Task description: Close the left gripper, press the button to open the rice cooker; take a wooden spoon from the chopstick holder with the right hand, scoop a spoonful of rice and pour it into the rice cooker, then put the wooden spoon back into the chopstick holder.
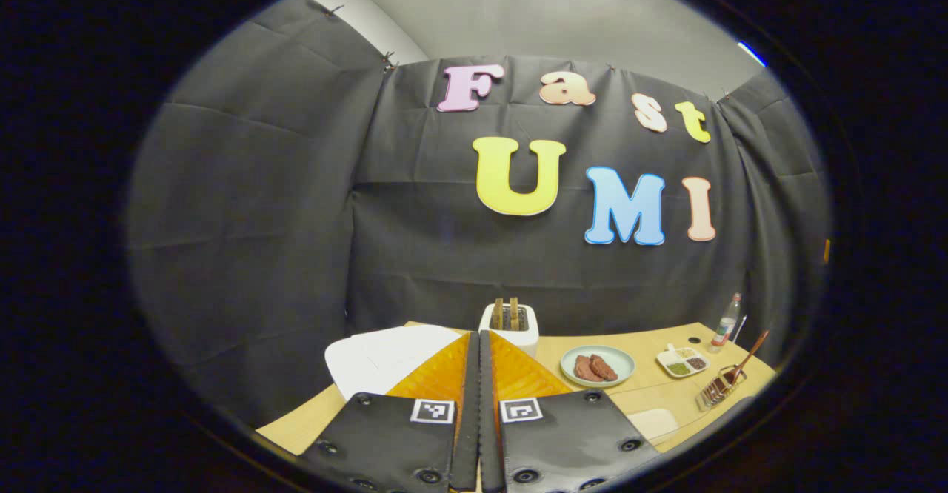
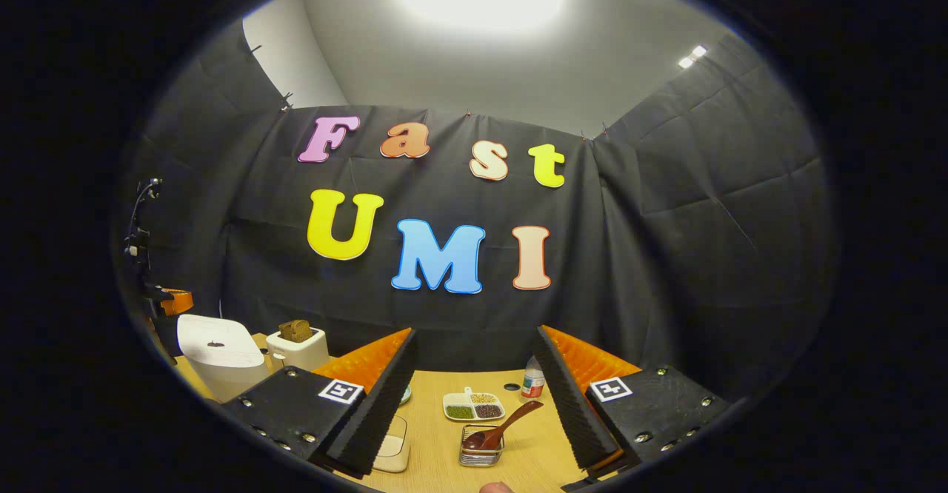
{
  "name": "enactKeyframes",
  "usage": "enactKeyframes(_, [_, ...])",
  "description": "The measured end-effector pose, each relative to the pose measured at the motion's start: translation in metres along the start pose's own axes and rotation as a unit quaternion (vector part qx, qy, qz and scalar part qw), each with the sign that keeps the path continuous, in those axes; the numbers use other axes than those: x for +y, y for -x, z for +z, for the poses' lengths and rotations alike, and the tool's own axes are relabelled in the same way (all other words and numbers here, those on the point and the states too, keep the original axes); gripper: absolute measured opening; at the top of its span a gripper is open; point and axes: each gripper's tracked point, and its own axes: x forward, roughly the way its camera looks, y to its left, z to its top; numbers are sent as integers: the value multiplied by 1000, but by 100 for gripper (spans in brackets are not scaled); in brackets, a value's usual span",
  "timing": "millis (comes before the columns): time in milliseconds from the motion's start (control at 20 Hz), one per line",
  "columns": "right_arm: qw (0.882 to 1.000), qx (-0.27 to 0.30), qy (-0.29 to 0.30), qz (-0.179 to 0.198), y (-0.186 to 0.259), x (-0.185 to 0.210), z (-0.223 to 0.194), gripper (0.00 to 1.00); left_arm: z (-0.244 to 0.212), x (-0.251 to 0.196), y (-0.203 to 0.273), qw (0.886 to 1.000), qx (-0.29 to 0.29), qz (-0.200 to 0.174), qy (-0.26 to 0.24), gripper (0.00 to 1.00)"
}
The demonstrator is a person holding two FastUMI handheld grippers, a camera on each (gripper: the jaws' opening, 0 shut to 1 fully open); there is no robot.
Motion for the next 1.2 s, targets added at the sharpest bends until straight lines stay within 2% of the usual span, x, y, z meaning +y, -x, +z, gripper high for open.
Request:
enactKeyframes(350, [999,18,7,-31,7,-8,-11,95,-57,7,-41,999,52,-6,-7,8])
enactKeyframes(700, [999,22,19,-45,9,-13,-12,96,-108,16,-60,995,100,7,-2,9])
enactKeyframes(800, [998,24,22,-46,8,-14,-11,95,-108,15,-62,996,94,8,-3,7])
enactKeyframes(1050, [998,20,25,-47,8,-19,-9,95,-115,13,-58,995,96,14,-17,9])
enactKeyframes(1100, [998,21,24,-46,8,-18,-9,95,-116,12,-58,995,99,15,-11,12])
enactKeyframes(1200, [999,22,21,-42,7,-19,-11,95,-114,13,-58,995,100,18,6,9])
